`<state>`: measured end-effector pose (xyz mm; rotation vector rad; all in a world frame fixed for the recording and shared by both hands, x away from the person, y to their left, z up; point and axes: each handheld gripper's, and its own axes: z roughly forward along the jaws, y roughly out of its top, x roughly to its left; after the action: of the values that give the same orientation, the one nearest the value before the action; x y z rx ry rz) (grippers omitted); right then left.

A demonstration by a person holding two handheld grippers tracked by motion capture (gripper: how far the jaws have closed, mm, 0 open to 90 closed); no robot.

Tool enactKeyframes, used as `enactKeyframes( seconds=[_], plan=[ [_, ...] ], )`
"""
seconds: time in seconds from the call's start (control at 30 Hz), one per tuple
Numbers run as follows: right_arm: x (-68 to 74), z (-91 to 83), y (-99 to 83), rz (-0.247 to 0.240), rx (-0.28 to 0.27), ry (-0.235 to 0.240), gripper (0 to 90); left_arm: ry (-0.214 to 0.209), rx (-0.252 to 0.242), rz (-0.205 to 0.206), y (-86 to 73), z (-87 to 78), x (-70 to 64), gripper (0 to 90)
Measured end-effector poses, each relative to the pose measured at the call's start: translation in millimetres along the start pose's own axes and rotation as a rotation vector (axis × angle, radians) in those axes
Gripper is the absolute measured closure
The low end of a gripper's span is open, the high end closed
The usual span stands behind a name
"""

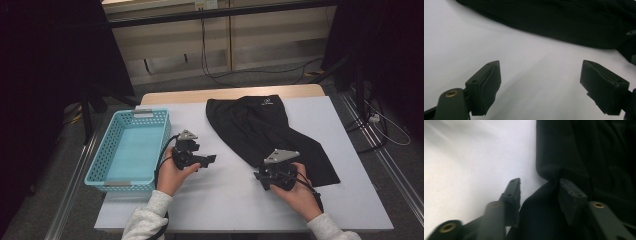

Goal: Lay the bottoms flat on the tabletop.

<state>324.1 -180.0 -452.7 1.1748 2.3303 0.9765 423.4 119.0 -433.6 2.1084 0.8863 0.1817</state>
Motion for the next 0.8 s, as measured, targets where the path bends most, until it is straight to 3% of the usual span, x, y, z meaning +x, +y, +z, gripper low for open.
enactKeyframes(
  seconds=[0.07,0.13,0.17,0.2,0.47,0.5,0.8],
  plan=[
    [0.3,3.1,-1.6,0.0,0.01,0.001,66.4,-0.003,0.002,-0.004,-0.2,0.0,-0.7,16.9],
    [-0.7,2.3,-0.1,-0.015,0.02,-0.005,83.2,-0.004,0.002,-0.003,-0.1,0.1,-2.2,17.0],
    [-1.2,2.6,-0.1,-0.014,0.02,0.002,86.2,0.012,-0.003,-0.005,-0.2,0.8,-3.6,17.0],
    [-1.9,2.7,-0.3,-0.01,0.019,0.012,89.1,-0.002,-0.002,-0.003,-0.1,1.0,-3.4,17.0],
    [1.2,-9.4,6.4,-0.02,-0.009,0.054,90.0,0.011,-0.002,-0.001,0.1,0.8,-3.3,17.0],
    [3.2,-10.6,7.4,-0.029,-0.01,0.066,90.0,-0.007,0.006,-0.003,0.1,0.2,-2.4,17.0],
    [28.6,-10.2,14.0,-0.123,-0.019,0.14,88.9,-0.006,0.004,-0.006,-0.1,-0.1,-1.9,17.0]
  ],
)
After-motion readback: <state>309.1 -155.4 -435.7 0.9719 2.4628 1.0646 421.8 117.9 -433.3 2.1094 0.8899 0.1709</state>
